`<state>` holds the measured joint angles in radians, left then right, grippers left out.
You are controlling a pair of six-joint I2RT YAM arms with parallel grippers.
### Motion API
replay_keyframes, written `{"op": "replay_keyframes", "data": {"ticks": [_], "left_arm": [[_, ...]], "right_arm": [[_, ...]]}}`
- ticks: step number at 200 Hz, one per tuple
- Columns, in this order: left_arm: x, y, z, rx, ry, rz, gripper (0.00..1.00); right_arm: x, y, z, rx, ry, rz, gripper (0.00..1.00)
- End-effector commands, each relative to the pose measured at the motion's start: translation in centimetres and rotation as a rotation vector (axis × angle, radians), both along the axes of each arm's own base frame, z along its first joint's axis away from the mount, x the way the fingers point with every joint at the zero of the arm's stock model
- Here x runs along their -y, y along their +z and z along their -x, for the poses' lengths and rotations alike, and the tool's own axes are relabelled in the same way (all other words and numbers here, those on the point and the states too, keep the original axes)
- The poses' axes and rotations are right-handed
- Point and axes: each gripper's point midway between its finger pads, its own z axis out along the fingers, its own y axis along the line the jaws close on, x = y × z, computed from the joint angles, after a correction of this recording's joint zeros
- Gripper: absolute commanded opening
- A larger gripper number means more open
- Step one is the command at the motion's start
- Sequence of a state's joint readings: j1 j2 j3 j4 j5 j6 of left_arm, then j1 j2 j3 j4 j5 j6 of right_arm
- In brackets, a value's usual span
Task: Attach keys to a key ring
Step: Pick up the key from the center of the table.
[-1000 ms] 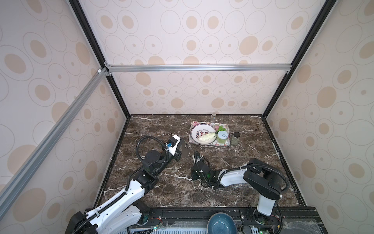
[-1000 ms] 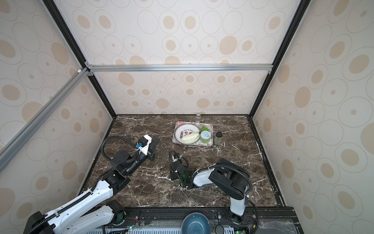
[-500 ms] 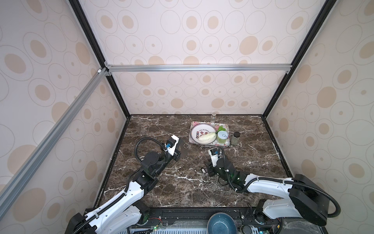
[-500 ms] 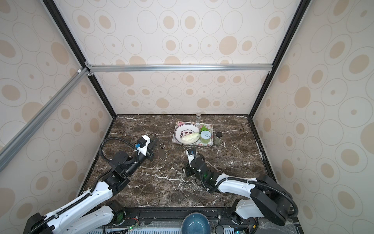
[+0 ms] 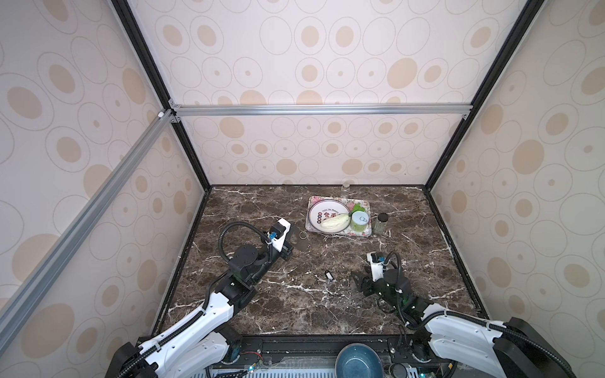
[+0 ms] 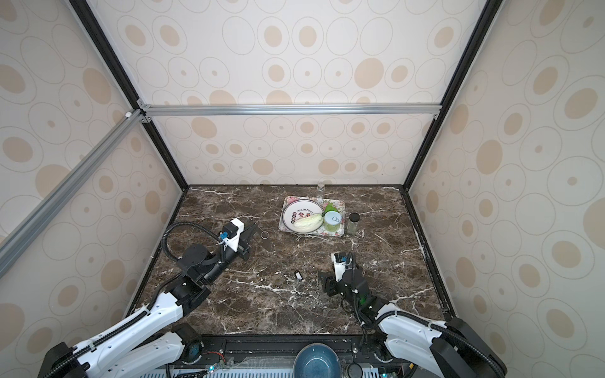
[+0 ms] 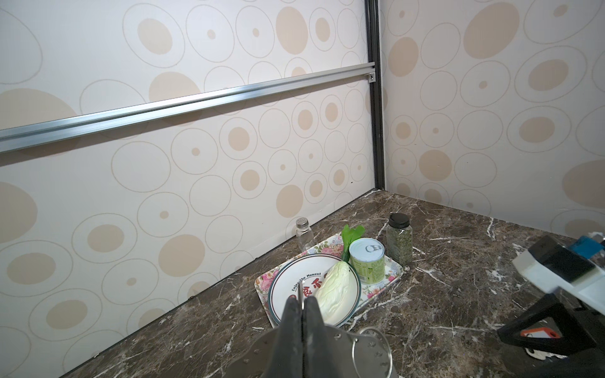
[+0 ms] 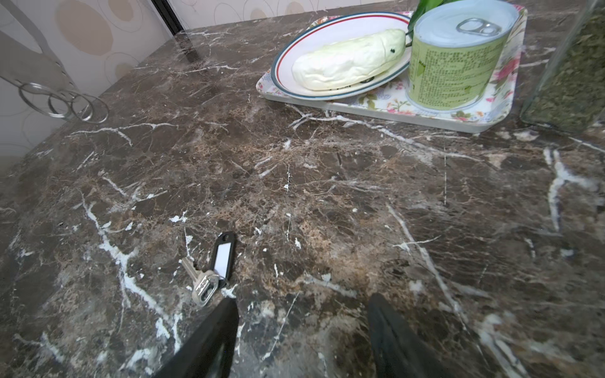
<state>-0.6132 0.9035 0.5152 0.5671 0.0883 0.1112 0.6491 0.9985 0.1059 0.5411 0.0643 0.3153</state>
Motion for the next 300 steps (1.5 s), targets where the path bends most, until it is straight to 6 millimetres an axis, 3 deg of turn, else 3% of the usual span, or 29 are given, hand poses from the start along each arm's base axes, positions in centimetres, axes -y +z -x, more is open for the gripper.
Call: {"op": "replay_keyframes", "data": {"ticks": [1, 64, 161, 215, 300], "left_arm": [[0.1, 2.3, 0.2, 0.056, -0.016, 0.050, 0.00], [-0.1, 2.4, 0.4, 0.062, -0.014, 0.052, 0.00], [0.0, 2.4, 0.3, 0.062, -0.014, 0.049, 0.00], [-0.1, 2.4, 0.3, 0.063, -0.010, 0.047, 0.00], [-0.1, 2.3, 0.2, 0.063, -0.007, 0.045, 0.00]], "right_arm": [[-0.5, -0.1, 0.4, 0.023, 0.050, -0.018, 0.64], [-1.8, -2.5, 0.7, -0.034, 0.133, 0.007, 0.61], [-4.7, -4.5, 1.8, -0.089, 0.319, 0.018, 0.44], [-6.4, -5.8, 1.9, -0.134, 0.401, 0.007, 0.43], [-7.2, -7.1, 1.8, -0.158, 0.449, 0.029, 0.42]]}}
